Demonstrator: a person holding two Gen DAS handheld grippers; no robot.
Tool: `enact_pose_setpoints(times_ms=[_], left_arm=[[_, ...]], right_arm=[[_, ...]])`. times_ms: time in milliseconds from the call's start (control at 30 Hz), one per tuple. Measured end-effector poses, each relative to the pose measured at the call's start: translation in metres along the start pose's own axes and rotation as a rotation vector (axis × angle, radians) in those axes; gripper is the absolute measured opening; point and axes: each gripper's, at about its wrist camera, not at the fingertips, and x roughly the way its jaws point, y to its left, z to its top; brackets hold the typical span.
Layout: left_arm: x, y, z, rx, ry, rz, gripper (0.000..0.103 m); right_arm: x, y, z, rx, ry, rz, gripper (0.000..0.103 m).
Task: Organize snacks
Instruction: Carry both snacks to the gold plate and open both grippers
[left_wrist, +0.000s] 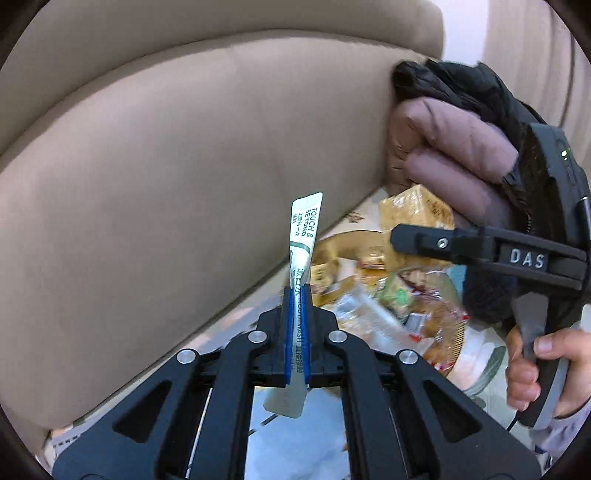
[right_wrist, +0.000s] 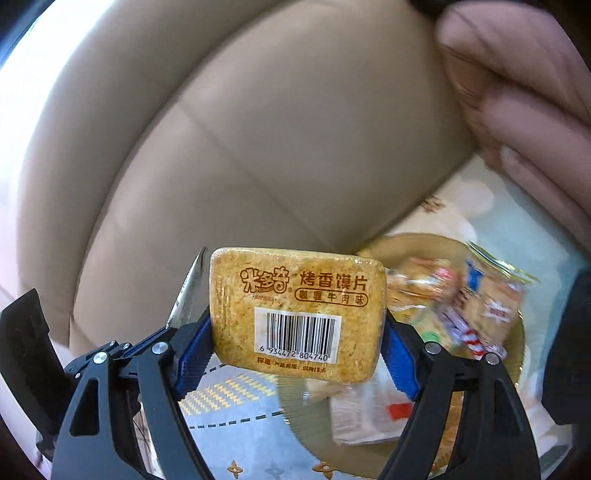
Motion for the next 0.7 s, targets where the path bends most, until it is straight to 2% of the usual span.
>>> enact_pose_setpoints(times_ms=[167,200,233,267,300,433,567,700], left_arm=[[0.037,-0.029,0.01,0.033,0.049,-0.077,0.005],[0.044,-0.031,0.011,0.035,0.073,-0.1,0.028],[0.058,-0.036,0.01,0.05,0.129,-0.106,0.083],[0.067,-0.039,0.007,0.064,0.162,-0.07,0.1],[0.074,-0.041,0.002,0.083,0.174,-0.021,0.098],[0.083,-0.038,-0.016,0.087,0.206,0.002,0.1],[0.08,-0.019,-0.023,0.001,0.206,0.032,0.1],[0.064,0.002,-0.029,-0.093,0.169,0.045,0.1]], right_arm=[[0.009,-0.031,-0.005,0.071,0.013,-0.038,0.083],[0.012,-0.036,-0.004,0.087,0.032,-0.052,0.093],[0.011,-0.045,-0.002,0.105,0.05,-0.069,0.095],[0.013,-0.048,-0.001,0.112,0.057,-0.077,0.095],[0.013,-0.05,-0.001,0.109,0.057,-0.077,0.095],[0.002,-0.046,-0.001,0.067,0.026,-0.151,0.097],[-0.01,-0.03,0.003,0.01,0.02,-0.206,0.098],[-0.024,-0.008,0.0,-0.08,0.007,-0.254,0.098]])
